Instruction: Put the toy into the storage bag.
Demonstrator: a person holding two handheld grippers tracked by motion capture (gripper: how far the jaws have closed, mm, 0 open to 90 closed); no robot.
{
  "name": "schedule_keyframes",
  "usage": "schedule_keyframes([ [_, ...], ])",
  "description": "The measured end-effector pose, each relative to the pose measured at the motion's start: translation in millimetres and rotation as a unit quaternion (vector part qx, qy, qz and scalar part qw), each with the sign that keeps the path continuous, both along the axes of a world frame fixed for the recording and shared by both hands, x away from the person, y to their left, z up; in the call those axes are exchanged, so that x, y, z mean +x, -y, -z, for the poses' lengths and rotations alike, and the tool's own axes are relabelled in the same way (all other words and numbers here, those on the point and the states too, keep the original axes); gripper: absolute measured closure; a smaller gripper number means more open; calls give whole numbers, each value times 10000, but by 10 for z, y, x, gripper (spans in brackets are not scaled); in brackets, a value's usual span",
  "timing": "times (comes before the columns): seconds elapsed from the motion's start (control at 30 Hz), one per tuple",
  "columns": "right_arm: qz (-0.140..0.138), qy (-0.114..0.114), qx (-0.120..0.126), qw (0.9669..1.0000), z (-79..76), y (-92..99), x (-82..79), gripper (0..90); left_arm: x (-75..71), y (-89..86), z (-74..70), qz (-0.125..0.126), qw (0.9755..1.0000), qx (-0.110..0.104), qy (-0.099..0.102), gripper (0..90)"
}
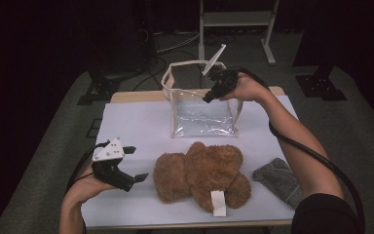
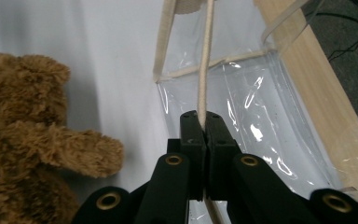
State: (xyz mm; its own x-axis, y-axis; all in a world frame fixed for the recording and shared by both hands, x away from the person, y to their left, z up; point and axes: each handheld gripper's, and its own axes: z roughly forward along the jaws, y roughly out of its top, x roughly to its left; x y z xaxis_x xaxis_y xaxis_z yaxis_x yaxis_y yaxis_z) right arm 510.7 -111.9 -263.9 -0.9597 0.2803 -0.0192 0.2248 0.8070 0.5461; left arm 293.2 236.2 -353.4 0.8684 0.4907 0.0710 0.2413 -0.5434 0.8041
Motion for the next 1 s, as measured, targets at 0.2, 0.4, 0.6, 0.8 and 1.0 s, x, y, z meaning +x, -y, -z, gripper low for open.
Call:
schedule_keyframes([
  [0.2,-94,-32,7,10000,-6,28,-151,874,0,6,12,-22,10000,-52,-39,32],
  [0.4,-180,-92,29,9998,-8,71,-299,874,8,-1,14,1,10000,-21,-45,32],
  [0.6,-280,-118,37,9995,-10,104,-445,873,10,-12,13,-7,10000,-22,-51,32],
  [0.8,-378,-121,57,9992,-9,126,-567,874,15,-7,19,13,10000,-28,-52,32],
  [1.0,-452,-180,63,9988,-13,123,-644,874,17,2,23,49,10000,-6,-74,32],
])
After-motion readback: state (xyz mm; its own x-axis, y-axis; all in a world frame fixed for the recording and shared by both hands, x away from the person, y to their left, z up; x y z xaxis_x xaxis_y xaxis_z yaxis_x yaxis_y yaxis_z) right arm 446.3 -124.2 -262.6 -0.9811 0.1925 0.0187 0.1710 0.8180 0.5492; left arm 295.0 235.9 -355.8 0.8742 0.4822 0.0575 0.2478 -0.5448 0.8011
